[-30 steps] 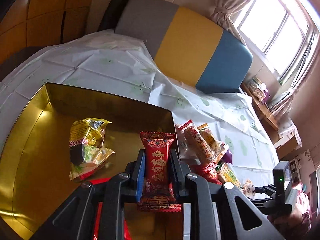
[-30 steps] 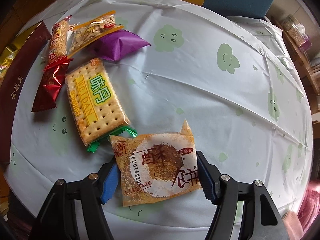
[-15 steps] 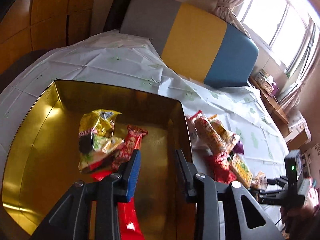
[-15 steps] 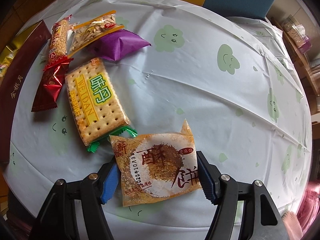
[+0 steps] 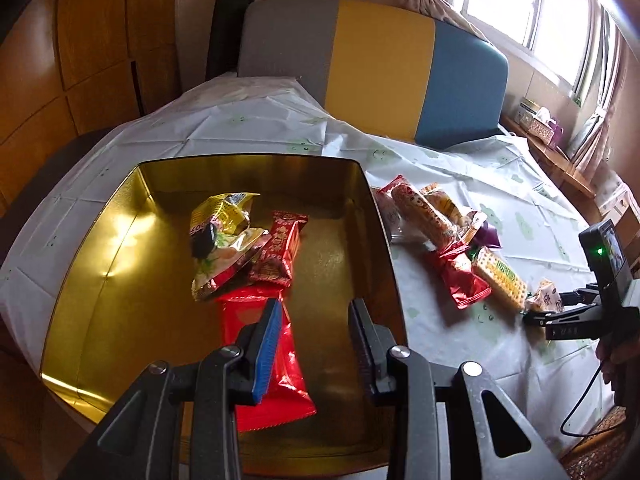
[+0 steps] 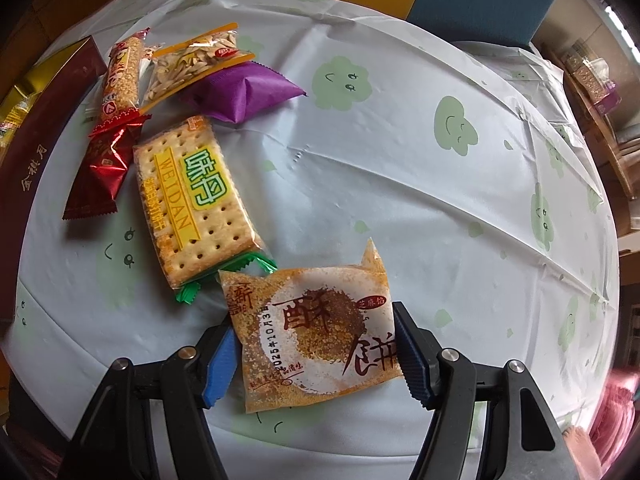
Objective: Organize snacks
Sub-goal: 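Carry the red-and-gold snack into the tray with the left tool while the right tool grasps the pastry bag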
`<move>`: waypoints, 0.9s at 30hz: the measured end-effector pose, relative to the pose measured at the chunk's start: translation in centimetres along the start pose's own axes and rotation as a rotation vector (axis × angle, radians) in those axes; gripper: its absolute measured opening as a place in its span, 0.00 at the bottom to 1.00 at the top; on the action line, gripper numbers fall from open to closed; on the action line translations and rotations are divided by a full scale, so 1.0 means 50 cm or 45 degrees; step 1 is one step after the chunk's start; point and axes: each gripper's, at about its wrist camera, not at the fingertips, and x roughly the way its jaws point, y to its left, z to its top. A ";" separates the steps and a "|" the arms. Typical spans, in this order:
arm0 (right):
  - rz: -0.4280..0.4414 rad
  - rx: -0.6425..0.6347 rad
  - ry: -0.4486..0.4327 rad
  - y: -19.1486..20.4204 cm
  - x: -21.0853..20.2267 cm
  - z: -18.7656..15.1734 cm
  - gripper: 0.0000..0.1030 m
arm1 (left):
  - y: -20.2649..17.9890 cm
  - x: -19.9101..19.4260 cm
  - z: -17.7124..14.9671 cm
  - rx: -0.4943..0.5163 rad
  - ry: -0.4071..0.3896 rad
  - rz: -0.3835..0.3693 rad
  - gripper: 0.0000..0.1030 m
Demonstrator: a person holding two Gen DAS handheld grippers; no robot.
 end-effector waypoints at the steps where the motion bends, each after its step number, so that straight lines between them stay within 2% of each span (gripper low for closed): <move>1: 0.006 0.007 0.003 -0.002 0.001 0.000 0.68 | 0.002 -0.003 -0.004 0.006 -0.007 0.013 0.33; 12: 0.006 0.018 -0.011 -0.020 0.003 -0.004 0.69 | 0.034 -0.015 -0.030 -0.019 -0.041 0.103 0.33; 19: 0.006 0.031 -0.024 -0.014 0.001 -0.012 0.69 | 0.079 -0.027 -0.039 -0.090 -0.045 0.072 0.33; 24: -0.048 0.011 -0.062 0.005 -0.004 -0.027 0.69 | 0.108 -0.038 -0.046 -0.100 -0.060 0.044 0.33; 27: -0.022 0.060 -0.051 0.007 -0.013 -0.027 0.63 | 0.130 -0.042 -0.053 -0.123 -0.057 0.052 0.33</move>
